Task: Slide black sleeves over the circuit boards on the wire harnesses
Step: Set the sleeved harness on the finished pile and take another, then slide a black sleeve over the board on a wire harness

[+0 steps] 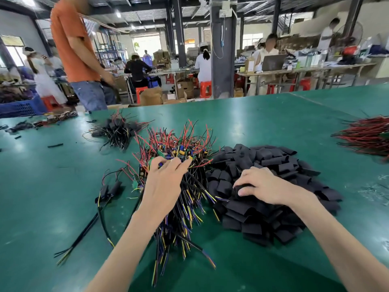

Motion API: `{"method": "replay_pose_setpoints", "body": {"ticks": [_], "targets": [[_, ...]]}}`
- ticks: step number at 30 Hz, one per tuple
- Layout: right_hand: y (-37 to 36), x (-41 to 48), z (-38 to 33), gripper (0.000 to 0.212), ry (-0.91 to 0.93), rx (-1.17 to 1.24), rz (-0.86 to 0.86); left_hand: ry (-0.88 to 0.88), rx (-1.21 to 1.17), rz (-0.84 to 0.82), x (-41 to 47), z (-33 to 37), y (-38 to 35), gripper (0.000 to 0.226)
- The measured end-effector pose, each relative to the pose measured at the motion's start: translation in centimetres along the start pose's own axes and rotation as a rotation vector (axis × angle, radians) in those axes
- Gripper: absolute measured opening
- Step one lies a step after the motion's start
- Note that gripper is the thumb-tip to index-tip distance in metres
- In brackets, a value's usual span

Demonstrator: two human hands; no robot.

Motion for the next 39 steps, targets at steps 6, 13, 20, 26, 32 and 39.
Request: {"method": "replay_pose_setpoints", "body": {"ticks": [6, 13, 20, 26, 32, 39], "targets": [[5.0, -1.3, -1.7, 0.032, 0.094, 0.234, 0.463, -0.003, -0.319, -0.031, -1.5, 0.6, 0.0, 0.075], [4.9, -1.2, -4.0, 0.034, 0.181, 0.274, 0.506, 0.028, -0.522, -0.128, -2.0, 1.1, -0.2, 0.063], [4.7, -1.3, -5.2, 0.033, 0.217, 0.313, 0.495, 0.015, -0.472, -0.123, -2.1, 1.3, -0.2, 0.063], [4.0, -1.1, -6.1, 0.033, 0.22, 0.313, 0.442, -0.033, -0.379, -0.115, -2.0, 1.8, -0.4, 0.054], [3.4, -1.5, -9.3, 0.031, 0.269, -0.212, 0.502, -0.005, -0.507, -0.101, -2.3, 3.2, 0.1, 0.041], [1.0, -0.5, -10.2, 0.037, 0.272, -0.297, 0.328, 0.04, -0.646, -0.119, -2.3, 3.2, 0.6, 0.047]]}}
Point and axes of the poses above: each hand's wrist, its own x-axis towards the middle knuckle, its own y-axis out of the back of the hand, z = x × y, the point moved 10 cm from there along x, towards the middle knuckle, and after that the axes turned 8 degrees about y, right-handed, at the moved point
